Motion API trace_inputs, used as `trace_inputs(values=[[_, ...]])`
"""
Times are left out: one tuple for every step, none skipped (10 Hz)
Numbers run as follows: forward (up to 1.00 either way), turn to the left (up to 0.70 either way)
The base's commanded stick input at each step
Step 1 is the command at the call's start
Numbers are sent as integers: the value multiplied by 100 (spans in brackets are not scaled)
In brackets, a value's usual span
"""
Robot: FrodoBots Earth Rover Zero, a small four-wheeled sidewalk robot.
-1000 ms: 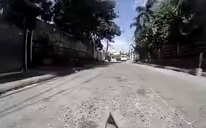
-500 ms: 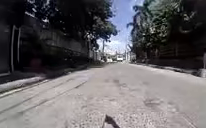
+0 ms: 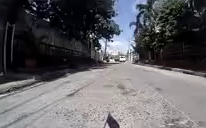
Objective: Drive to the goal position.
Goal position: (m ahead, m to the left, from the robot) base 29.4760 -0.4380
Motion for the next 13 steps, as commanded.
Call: trace_inputs(values=[[100, 2], [100, -22], [100, -38], [100, -38], [100, -38], [100, -38], [100, -38], [100, -32], [100, -2], [100, 3], [100, 3], [100, 3], [100, 3]])
